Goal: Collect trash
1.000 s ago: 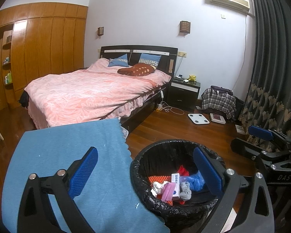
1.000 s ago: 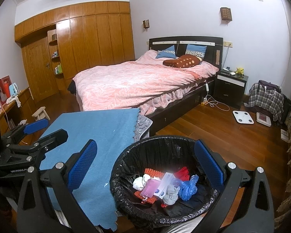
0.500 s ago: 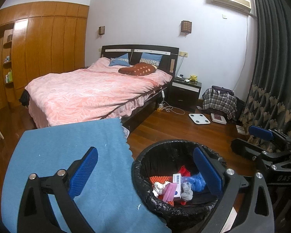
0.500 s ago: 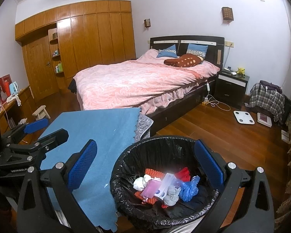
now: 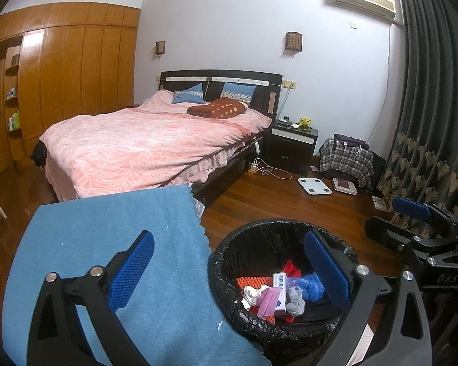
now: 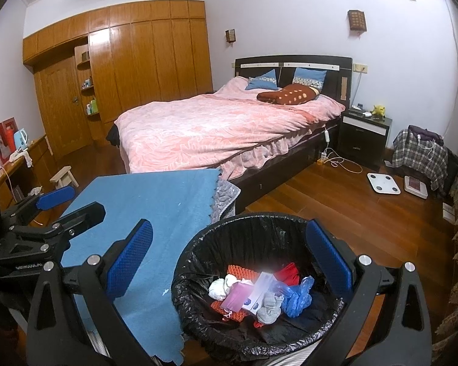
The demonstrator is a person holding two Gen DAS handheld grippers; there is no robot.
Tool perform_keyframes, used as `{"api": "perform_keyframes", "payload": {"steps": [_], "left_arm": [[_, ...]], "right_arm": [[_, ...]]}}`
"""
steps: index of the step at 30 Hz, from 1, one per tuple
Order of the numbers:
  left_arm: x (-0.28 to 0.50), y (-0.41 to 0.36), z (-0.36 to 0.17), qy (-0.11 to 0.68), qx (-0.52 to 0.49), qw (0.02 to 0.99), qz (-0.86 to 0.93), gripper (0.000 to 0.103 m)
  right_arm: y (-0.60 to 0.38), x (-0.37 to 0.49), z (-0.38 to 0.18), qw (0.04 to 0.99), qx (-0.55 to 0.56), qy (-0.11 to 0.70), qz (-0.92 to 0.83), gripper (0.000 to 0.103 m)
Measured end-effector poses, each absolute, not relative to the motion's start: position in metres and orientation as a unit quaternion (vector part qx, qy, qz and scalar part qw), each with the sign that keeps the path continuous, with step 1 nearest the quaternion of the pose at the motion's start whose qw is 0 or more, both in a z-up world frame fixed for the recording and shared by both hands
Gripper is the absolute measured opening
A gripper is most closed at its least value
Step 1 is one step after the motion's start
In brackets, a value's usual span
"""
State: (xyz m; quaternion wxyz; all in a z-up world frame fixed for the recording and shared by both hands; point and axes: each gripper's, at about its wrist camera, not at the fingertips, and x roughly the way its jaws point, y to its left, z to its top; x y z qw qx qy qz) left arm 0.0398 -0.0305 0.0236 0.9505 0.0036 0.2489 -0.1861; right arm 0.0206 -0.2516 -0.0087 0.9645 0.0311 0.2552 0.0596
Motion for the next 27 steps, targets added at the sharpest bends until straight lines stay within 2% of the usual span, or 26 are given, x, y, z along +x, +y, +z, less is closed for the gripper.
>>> {"api": "perform_keyframes", "payload": {"steps": [27], "left_arm": [[0.041, -0.028, 0.021, 0.253, 0.003, 0.950, -0.185, 0.097]], "right_arm": [[-0.254, 0.025, -0.019, 0.963, 0.032, 0.261, 0.060, 0.098]]}}
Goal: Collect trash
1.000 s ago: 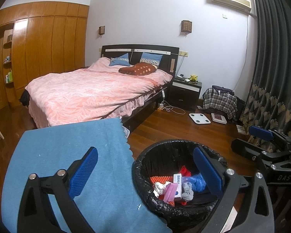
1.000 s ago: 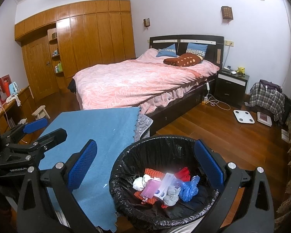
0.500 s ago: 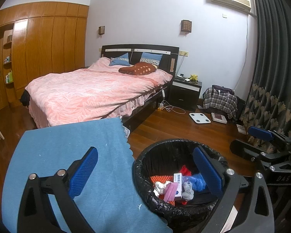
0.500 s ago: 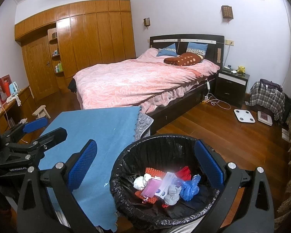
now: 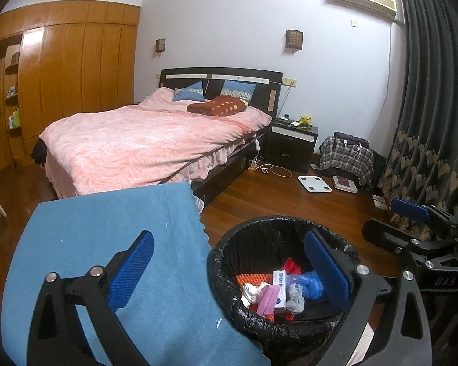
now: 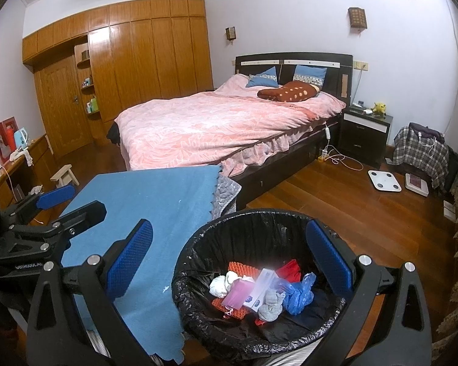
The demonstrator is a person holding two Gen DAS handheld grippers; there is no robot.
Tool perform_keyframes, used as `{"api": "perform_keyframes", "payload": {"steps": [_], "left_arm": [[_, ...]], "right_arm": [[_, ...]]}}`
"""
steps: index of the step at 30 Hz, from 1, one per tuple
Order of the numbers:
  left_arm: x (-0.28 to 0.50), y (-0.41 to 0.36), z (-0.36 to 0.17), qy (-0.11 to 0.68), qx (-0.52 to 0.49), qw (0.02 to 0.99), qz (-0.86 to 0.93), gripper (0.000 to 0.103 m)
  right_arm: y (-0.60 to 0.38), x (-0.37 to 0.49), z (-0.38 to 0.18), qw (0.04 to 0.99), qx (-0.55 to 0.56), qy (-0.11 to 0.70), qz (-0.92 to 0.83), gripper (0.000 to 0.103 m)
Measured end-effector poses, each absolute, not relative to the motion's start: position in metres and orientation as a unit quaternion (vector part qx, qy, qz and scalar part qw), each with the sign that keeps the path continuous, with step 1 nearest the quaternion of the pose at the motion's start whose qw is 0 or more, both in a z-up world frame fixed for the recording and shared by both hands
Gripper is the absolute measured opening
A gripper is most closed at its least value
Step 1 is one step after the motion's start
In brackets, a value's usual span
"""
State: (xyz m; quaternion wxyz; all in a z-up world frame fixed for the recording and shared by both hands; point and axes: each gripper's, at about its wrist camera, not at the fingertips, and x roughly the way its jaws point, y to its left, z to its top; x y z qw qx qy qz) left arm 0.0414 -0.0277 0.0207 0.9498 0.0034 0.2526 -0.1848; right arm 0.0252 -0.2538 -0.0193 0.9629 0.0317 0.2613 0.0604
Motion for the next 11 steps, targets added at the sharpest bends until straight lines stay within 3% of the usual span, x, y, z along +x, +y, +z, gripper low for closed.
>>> {"api": "perform_keyframes", "payload": {"steps": [11], "left_arm": [[0.0393, -0.0266, 0.0150, 0.256, 0.005, 0.948, -0.187, 0.097]], "right_arm": [[-0.2535, 0.0253, -0.0186, 0.963, 0.031, 0.261, 0.060, 0.098]]}}
